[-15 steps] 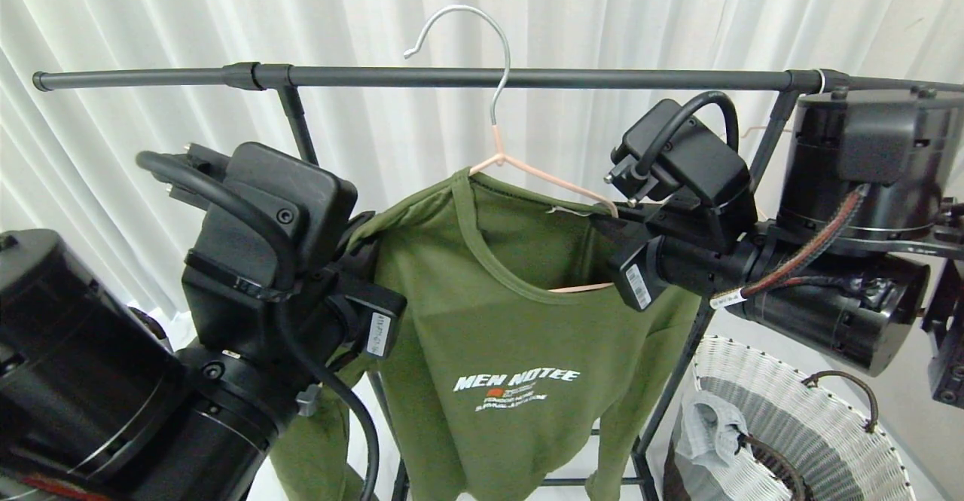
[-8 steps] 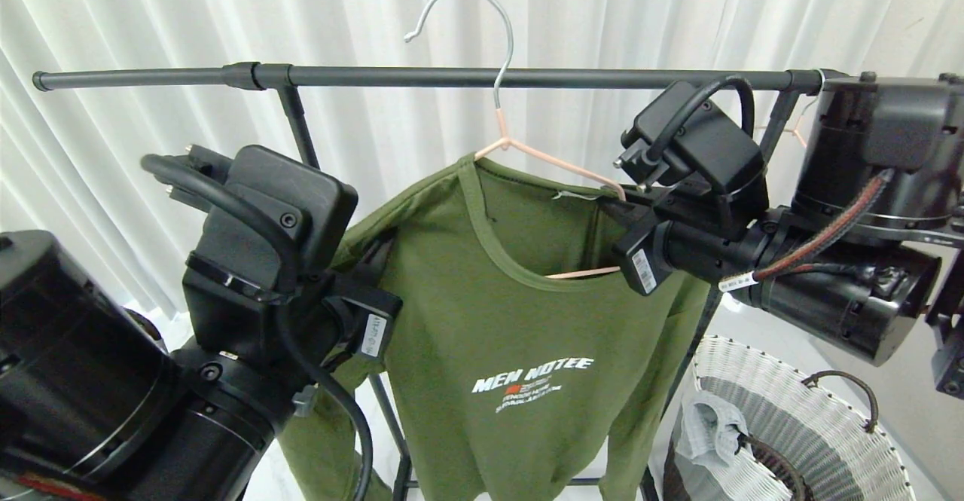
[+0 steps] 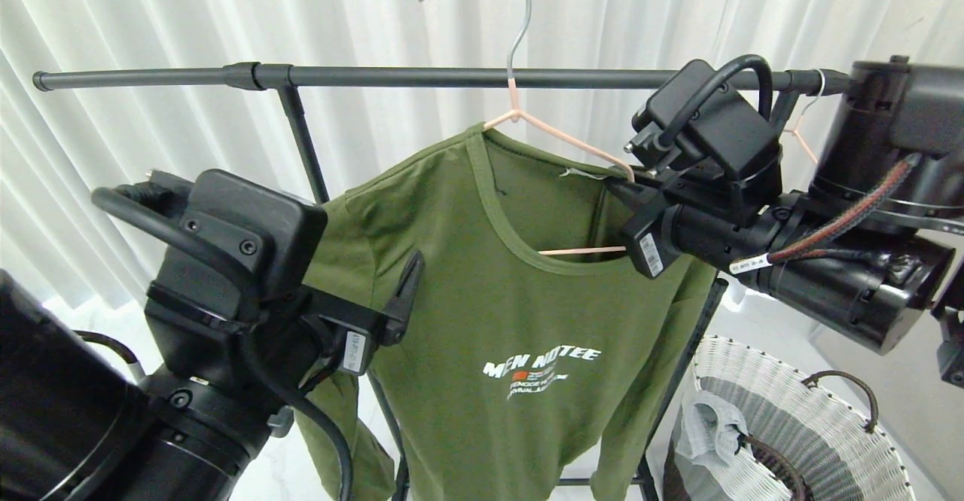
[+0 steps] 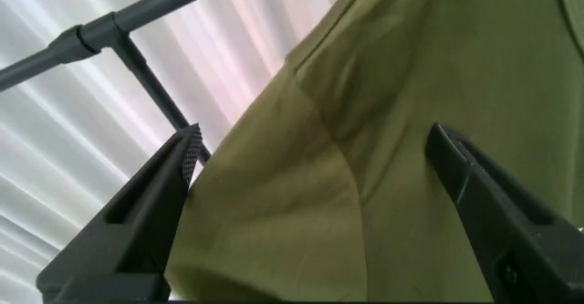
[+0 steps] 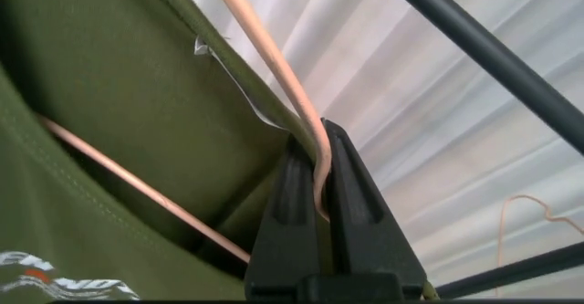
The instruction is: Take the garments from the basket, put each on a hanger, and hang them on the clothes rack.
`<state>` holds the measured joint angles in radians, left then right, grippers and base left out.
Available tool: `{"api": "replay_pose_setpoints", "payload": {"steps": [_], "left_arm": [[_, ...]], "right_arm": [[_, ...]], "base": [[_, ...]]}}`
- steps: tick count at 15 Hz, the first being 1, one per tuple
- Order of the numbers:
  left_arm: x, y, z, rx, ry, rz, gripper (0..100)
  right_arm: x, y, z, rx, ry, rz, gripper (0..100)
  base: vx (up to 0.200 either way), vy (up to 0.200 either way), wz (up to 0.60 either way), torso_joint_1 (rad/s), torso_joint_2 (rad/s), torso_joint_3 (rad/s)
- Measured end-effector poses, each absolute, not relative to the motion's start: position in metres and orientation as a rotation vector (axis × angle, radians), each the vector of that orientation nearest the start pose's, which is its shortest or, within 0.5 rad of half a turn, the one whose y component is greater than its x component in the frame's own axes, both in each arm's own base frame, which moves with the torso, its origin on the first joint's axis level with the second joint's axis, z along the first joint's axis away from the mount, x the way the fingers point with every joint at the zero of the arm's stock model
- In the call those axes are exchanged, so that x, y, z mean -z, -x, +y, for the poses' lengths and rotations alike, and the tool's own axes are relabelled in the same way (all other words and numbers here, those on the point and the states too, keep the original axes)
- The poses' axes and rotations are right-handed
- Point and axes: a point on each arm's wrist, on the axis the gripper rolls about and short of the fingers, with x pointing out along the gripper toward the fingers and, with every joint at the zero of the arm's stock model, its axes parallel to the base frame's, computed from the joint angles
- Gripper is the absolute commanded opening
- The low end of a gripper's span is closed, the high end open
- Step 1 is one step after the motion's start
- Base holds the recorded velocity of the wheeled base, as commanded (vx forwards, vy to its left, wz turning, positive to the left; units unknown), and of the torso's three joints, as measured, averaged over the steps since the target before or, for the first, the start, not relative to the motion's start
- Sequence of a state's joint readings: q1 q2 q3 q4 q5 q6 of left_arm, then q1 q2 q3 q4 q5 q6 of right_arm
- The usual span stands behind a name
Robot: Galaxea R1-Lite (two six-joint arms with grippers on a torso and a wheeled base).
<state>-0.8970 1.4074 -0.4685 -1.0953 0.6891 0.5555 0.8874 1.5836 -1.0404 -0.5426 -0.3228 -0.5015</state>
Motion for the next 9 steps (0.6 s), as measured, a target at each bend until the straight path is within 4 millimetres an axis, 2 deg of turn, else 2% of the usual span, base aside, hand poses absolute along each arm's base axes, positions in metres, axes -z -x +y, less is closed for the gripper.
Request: {"api": "replay_pose_setpoints", "payload": {"steps": [4,7,9], "left_arm": [[-0.214,-0.129,-0.139,0.168,-0.43,-0.175,100],[-0.203,-0.118,-0.12,0.153,-0.438,-0.157,100],[-0.197,-0.121,-0.106,0.103,-0.414,-0.132,100]], "right_arm": [[-0.274,-0.206,0.207,-0.439,0.513,-0.117,0],[-0.275,-0.207,0.201,-0.421,0.514,-0.114,0],[-0.275,-0.204,0.197,-0.417,0.525,-0.115,0]], "base": [[0.0,0.0,0.0,0.0,0.0,0.0],[0.0,0.0,0.0,0.0,0.0,0.0],[0.0,0.0,0.0,0.0,0.0,0.0]]}}
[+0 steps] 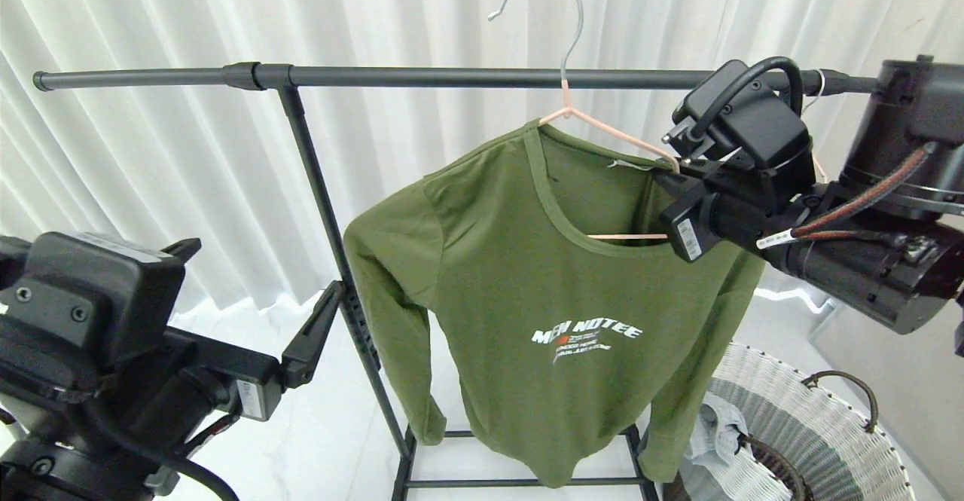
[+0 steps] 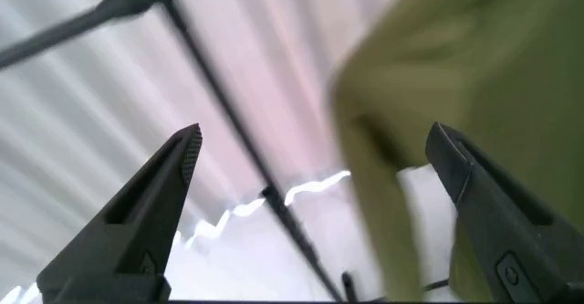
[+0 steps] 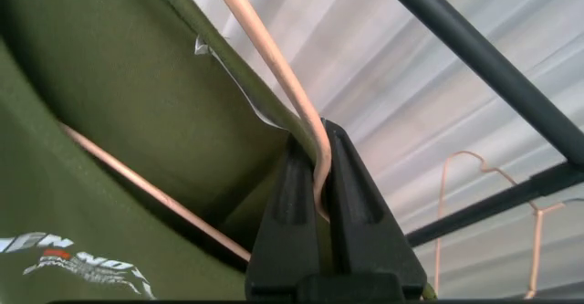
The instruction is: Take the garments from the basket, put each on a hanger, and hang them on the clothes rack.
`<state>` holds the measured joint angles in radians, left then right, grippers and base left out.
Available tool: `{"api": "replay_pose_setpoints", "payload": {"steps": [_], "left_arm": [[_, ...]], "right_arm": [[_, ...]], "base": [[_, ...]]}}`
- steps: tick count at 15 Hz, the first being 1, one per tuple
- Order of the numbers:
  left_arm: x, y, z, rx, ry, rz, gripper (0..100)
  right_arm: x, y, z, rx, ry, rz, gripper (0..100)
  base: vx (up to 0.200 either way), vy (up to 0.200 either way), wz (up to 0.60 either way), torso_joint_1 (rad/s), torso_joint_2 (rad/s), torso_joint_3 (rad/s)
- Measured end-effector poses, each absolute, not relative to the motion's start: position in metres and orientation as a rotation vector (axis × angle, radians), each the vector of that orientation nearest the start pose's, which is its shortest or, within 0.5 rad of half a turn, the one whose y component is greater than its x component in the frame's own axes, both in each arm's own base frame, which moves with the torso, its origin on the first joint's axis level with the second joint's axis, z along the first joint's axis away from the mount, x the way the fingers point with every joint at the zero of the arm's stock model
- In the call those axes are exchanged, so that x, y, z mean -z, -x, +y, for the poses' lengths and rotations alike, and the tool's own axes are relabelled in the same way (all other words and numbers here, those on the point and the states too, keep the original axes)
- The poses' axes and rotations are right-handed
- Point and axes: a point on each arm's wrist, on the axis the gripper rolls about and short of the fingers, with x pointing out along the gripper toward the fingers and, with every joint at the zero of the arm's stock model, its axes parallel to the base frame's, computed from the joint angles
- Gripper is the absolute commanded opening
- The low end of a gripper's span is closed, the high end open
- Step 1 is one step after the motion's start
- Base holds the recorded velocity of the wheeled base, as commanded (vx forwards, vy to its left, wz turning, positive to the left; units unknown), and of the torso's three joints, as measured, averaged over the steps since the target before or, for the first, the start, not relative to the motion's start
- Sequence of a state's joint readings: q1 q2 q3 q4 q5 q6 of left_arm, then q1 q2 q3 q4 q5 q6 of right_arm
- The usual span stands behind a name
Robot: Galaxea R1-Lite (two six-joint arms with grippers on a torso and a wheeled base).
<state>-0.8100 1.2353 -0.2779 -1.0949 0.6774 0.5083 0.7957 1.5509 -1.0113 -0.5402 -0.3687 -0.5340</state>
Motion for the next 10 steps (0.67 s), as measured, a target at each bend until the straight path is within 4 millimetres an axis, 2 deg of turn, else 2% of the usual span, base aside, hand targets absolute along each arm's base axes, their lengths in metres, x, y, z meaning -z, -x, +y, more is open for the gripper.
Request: {"api": "replay_pose_setpoints", "payload": {"steps": [2,5,8,9,10], "left_arm": [[-0.186,-0.126,-0.095,0.115,-0.383,-0.1,100],[-0.168,-0.132,-0.086,0.233,-0.407,-0.057,100],[-0.158,-0.141,-0.079,0.32,-0.408,-0.024,100],[-0.155,-0.144,-0.076,0.311,-0.403,-0.009,0],[-0.154,-0.146,-0.074,0.294,-0.4,0.004,0]], "right_arm": [[-0.276,-0.199,0.192,-0.408,0.53,-0.117,0],[-0.277,-0.189,0.189,-0.425,0.524,-0.126,0],[-0.276,-0.176,0.191,-0.467,0.521,-0.136,0],[-0.276,-0.174,0.191,-0.472,0.52,-0.141,0],[-0.277,-0.172,0.191,-0.475,0.518,-0.143,0]], "base": [[0.0,0.0,0.0,0.0,0.0,0.0],[0.0,0.0,0.0,0.0,0.0,0.0],[0.0,0.0,0.0,0.0,0.0,0.0],[0.0,0.0,0.0,0.0,0.0,0.0],[0.0,0.0,0.0,0.0,0.0,0.0]]}}
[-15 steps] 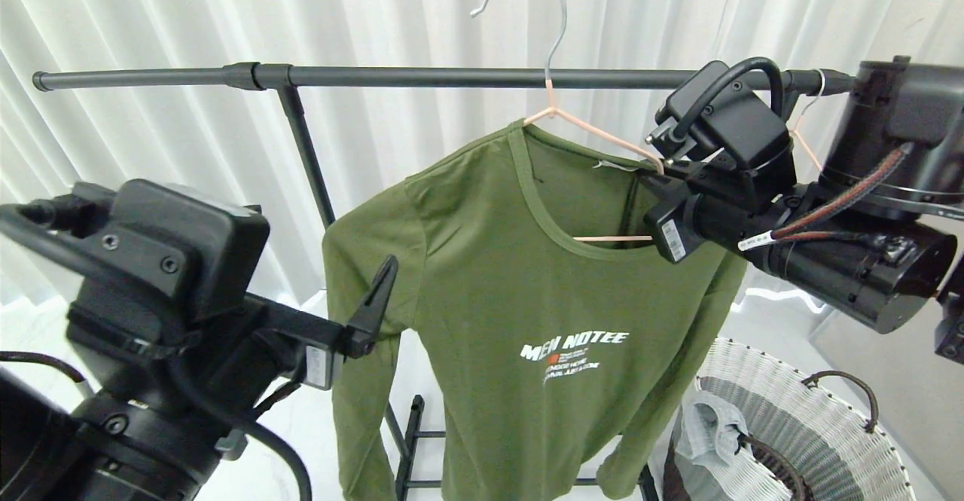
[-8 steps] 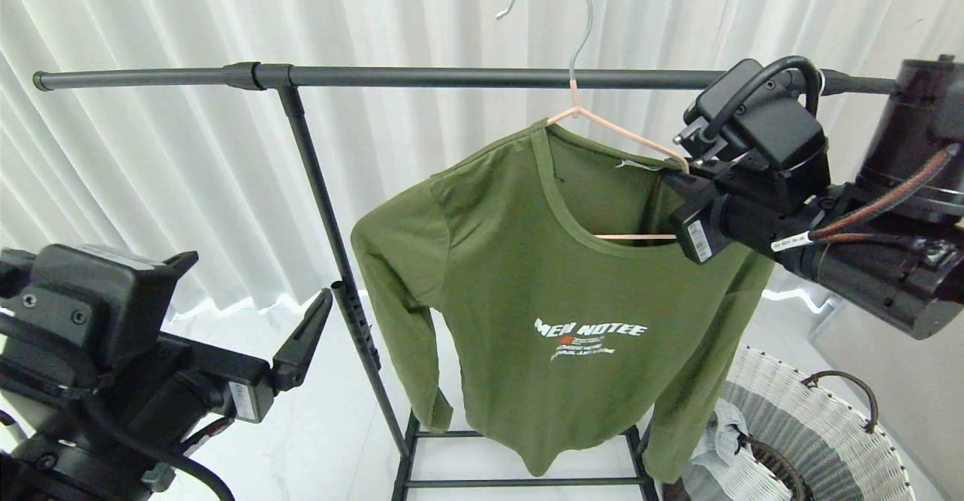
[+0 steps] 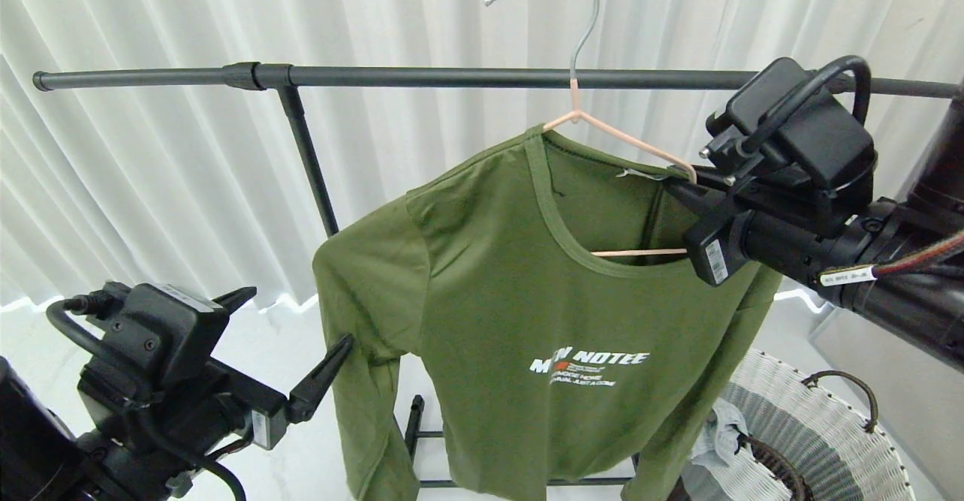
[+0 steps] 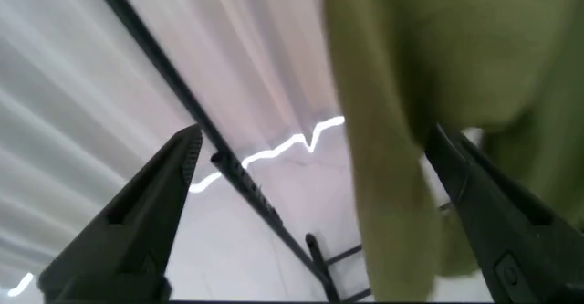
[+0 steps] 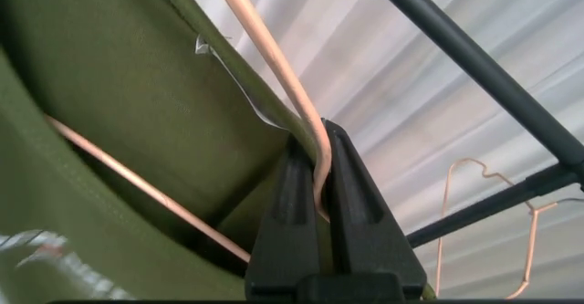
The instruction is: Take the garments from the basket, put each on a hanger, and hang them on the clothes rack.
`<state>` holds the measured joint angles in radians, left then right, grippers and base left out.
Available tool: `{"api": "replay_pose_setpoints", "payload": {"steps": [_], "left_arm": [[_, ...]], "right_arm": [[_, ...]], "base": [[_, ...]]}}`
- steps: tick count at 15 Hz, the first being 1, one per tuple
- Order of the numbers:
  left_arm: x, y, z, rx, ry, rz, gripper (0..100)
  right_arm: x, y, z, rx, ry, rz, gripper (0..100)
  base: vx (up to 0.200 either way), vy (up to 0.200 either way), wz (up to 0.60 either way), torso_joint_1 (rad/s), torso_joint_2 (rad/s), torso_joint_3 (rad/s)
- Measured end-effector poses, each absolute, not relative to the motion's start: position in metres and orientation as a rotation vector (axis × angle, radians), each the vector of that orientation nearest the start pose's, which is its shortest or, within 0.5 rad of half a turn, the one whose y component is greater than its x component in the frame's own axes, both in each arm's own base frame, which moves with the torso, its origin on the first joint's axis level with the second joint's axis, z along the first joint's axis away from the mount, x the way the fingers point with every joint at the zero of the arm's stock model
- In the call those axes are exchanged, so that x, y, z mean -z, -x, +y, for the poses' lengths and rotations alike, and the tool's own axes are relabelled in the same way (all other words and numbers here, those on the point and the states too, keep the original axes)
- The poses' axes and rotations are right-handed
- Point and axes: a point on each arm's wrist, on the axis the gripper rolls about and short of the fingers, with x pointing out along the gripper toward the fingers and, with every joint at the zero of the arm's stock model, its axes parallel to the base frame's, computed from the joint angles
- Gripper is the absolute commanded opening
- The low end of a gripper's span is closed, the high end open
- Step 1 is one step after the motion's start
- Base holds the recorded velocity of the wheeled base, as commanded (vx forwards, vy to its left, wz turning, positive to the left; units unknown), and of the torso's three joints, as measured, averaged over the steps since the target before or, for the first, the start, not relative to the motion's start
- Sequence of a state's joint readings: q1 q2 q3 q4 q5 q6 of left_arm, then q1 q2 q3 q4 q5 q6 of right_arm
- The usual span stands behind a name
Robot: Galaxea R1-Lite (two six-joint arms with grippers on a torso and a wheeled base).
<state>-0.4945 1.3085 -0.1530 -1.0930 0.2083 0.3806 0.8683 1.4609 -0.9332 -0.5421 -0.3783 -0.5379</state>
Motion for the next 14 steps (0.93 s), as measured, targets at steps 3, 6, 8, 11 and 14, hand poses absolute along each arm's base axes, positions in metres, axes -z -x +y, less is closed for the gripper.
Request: {"api": "replay_pose_setpoints", "payload": {"steps": [3,6,8,11,14], "left_arm": [[-0.15,-0.149,-0.069,0.258,-0.408,0.033,0],[-0.145,-0.152,-0.057,0.187,-0.416,0.067,0],[-0.143,-0.154,-0.043,0.107,-0.42,0.09,0],[-0.142,-0.156,-0.032,0.042,-0.436,0.108,0],[-0.142,-0.154,-0.032,0.046,-0.467,0.103,100]], "right_arm": [[-0.277,-0.17,0.188,-0.472,0.517,-0.145,0],[-0.278,-0.171,0.181,-0.423,0.516,-0.135,0],[-0.28,-0.173,0.176,-0.392,0.514,-0.132,0],[-0.281,-0.174,0.173,-0.377,0.513,-0.131,0],[-0.281,-0.175,0.172,-0.368,0.51,-0.132,0]], "base": [[0.0,0.0,0.0,0.0,0.0,0.0],[0.0,0.0,0.0,0.0,0.0,0.0],[0.0,0.0,0.0,0.0,0.0,0.0],[0.0,0.0,0.0,0.0,0.0,0.0],[0.0,0.0,0.0,0.0,0.0,0.0]]}}
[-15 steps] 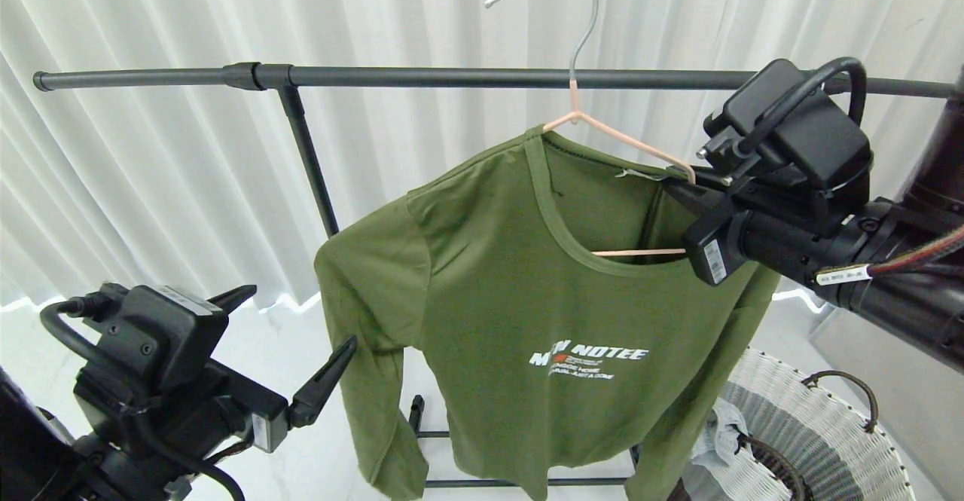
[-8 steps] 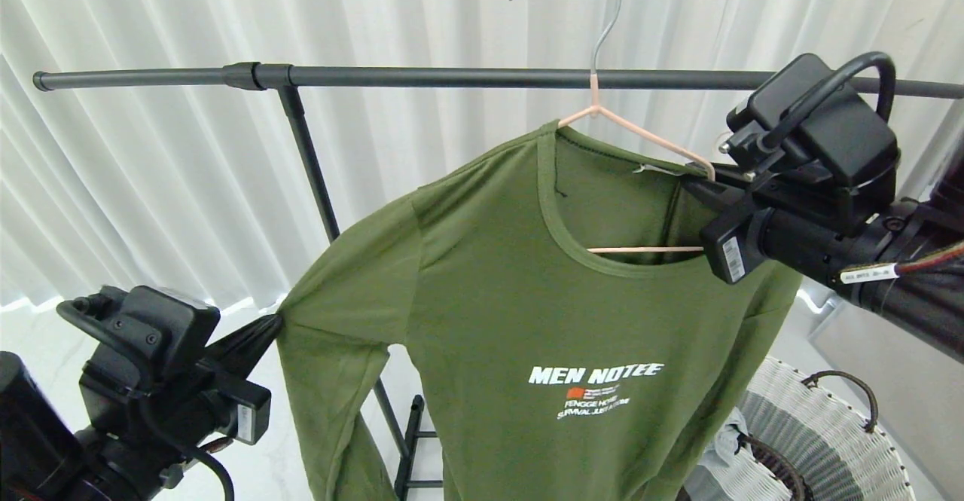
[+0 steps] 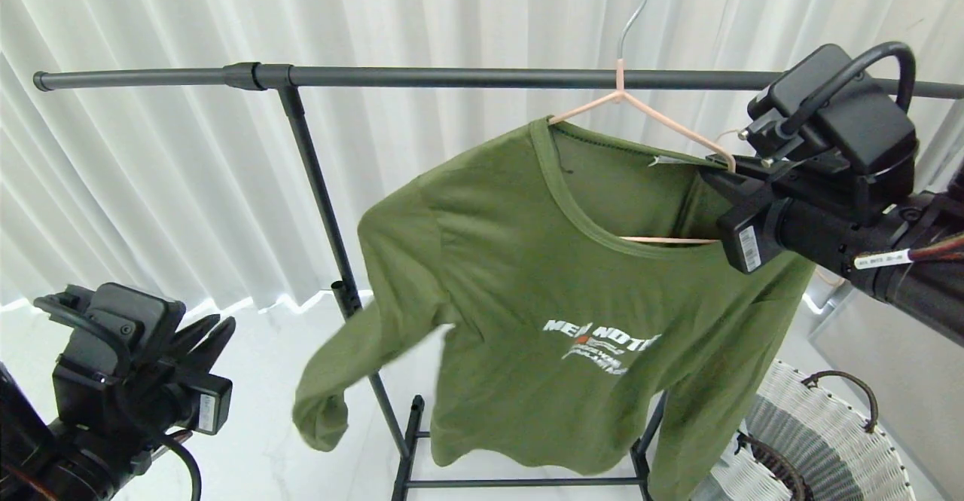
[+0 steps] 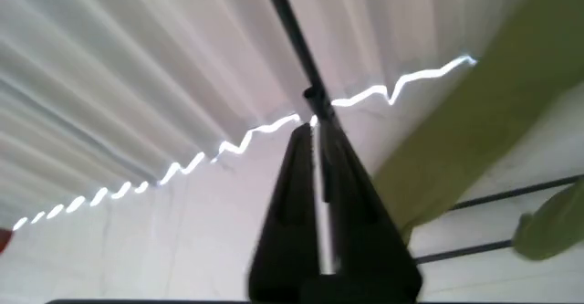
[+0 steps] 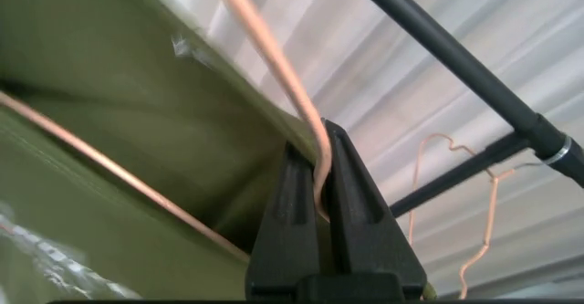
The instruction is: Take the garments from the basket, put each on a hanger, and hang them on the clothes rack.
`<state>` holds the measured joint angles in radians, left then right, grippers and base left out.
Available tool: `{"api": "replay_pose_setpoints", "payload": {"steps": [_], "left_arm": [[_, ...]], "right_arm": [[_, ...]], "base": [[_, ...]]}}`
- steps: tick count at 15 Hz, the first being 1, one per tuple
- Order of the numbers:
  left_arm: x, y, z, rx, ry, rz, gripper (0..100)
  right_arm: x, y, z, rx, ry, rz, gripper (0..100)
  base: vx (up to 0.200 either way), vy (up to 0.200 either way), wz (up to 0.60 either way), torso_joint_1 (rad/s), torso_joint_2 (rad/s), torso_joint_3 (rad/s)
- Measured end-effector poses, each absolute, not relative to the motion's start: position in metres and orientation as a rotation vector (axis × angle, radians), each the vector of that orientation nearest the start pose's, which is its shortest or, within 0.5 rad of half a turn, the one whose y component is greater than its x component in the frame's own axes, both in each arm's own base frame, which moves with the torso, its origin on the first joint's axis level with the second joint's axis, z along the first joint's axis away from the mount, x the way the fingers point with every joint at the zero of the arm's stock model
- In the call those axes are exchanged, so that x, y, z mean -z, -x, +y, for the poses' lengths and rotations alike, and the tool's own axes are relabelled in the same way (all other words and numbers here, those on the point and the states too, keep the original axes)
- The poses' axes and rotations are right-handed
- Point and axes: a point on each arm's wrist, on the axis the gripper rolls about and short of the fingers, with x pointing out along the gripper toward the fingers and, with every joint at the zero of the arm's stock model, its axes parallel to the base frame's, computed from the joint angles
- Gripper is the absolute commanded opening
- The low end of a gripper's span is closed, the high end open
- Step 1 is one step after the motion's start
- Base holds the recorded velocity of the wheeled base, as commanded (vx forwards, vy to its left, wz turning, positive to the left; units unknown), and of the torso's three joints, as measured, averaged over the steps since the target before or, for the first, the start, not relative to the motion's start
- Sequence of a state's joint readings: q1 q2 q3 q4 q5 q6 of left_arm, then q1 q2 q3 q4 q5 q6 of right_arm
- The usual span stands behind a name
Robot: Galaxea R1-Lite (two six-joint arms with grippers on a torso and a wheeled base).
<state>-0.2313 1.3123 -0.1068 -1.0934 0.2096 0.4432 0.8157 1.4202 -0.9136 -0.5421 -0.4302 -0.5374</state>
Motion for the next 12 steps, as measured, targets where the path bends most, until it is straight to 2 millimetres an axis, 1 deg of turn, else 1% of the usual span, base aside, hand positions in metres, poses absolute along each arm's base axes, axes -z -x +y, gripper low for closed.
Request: {"api": "replay_pose_setpoints", "payload": {"steps": [3,6,8,11,12], "left_arm": [[-0.144,-0.151,-0.034,0.066,-0.469,0.085,100],[-0.142,-0.142,-0.037,0.099,-0.503,0.075,100],[-0.144,-0.139,-0.037,0.103,-0.518,0.057,100],[-0.15,-0.138,-0.037,0.098,-0.524,0.025,100],[-0.15,-0.137,-0.037,0.097,-0.54,0.02,100]], "right_arm": [[-0.281,-0.174,0.172,-0.364,0.511,-0.13,0],[-0.28,-0.177,0.168,-0.25,0.517,-0.092,0],[-0.28,-0.18,0.163,-0.179,0.519,-0.071,0],[-0.278,-0.188,0.148,-0.031,0.525,-0.024,0],[-0.275,-0.191,0.139,0.037,0.531,0.002,0]], "base": [[0.0,0.0,0.0,0.0,0.0,0.0],[0.0,0.0,0.0,0.0,0.0,0.0],[0.0,0.0,0.0,0.0,0.0,0.0],[0.0,0.0,0.0,0.0,0.0,0.0],[0.0,0.0,0.0,0.0,0.0,0.0]]}}
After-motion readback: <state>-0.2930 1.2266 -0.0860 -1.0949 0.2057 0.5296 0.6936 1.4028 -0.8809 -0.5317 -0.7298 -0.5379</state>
